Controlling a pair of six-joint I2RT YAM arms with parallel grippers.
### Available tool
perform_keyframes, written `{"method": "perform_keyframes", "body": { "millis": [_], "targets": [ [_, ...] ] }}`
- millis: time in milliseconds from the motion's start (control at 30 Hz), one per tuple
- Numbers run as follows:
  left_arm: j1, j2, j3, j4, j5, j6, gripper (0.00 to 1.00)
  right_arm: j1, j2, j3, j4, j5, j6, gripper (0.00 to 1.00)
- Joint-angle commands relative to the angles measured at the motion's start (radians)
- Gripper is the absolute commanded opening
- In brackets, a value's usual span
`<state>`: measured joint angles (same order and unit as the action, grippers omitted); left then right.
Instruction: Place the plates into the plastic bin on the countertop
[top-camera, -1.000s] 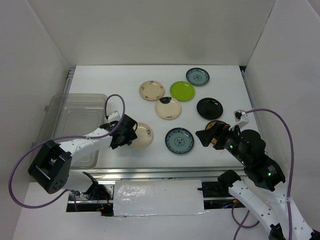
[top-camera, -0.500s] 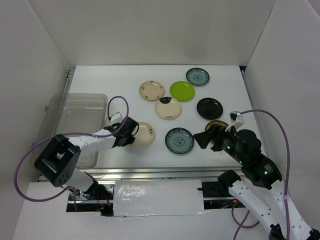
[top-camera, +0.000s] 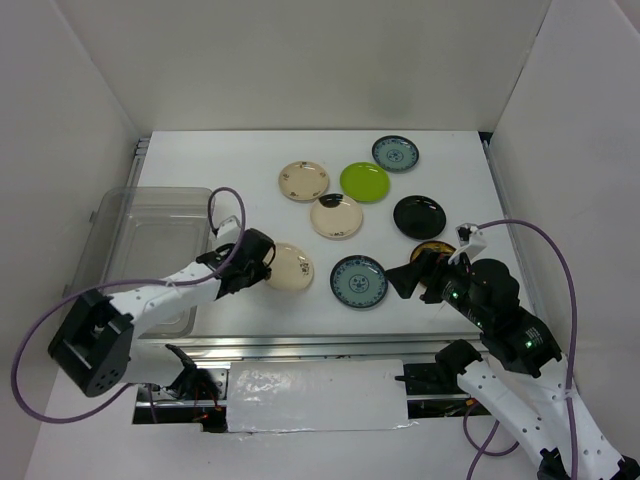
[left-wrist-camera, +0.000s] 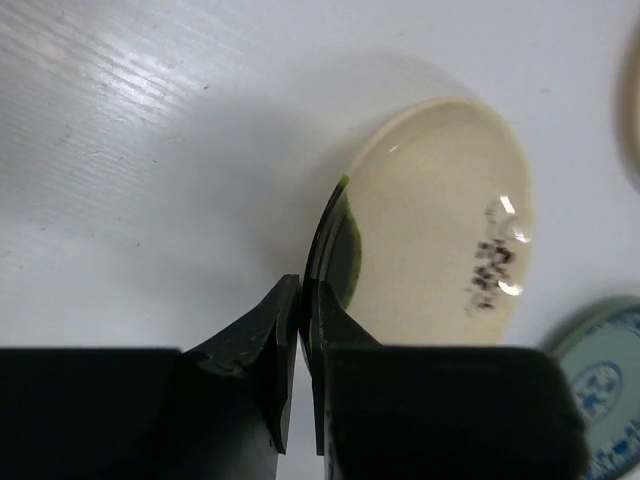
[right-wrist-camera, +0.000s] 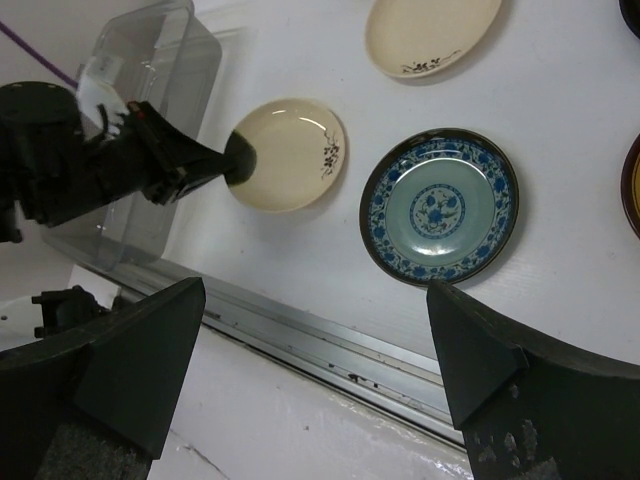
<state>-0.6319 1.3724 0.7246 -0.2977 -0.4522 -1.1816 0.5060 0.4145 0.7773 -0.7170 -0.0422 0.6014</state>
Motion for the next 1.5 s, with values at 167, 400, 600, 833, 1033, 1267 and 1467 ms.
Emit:
{"method": "perform_keyframes", "body": {
  "millis": [167,400,600,833,1033,1267,1467],
  "targets": [
    [0.047,-0.331,0.162,-0.155,-0.025,0.135,0.0,0.002,0.009,0.002,0.068,-0.008,0.003,1.0],
    [0.253,-0.443,0.375,-0.445,-0.098,0.086,0.0,0.003,0.013,0.01,0.077,-0.013,0.005,1.0],
    [0.605,-0.368,0.417,-0.532,-0.068,0.071,0.0,0.002,0.015,0.028,0.08,-0.021,0.005,1.0],
    [0.963,-0.285,0.262,-0.35,0.141,0.115,0.0,0.003,0.018,0.068,0.067,-0.028,-0.008,1.0],
    [0.999,-0.138,0.223,-0.236,0.211,0.137,0.0,0.002,0.015,0.063,0.082,-0.038,-0.012,1.0],
    [0.997,0.007,0.256,-0.196,0.268,0.155,0.18,0.002,0.041,0.06,0.102,-0.067,-0.011,1.0],
    [0.995,0.019,0.275,-0.225,0.248,0.181,0.72,0.003,0.029,0.057,0.103,-0.077,-0.008,1.0]
  ]
}}
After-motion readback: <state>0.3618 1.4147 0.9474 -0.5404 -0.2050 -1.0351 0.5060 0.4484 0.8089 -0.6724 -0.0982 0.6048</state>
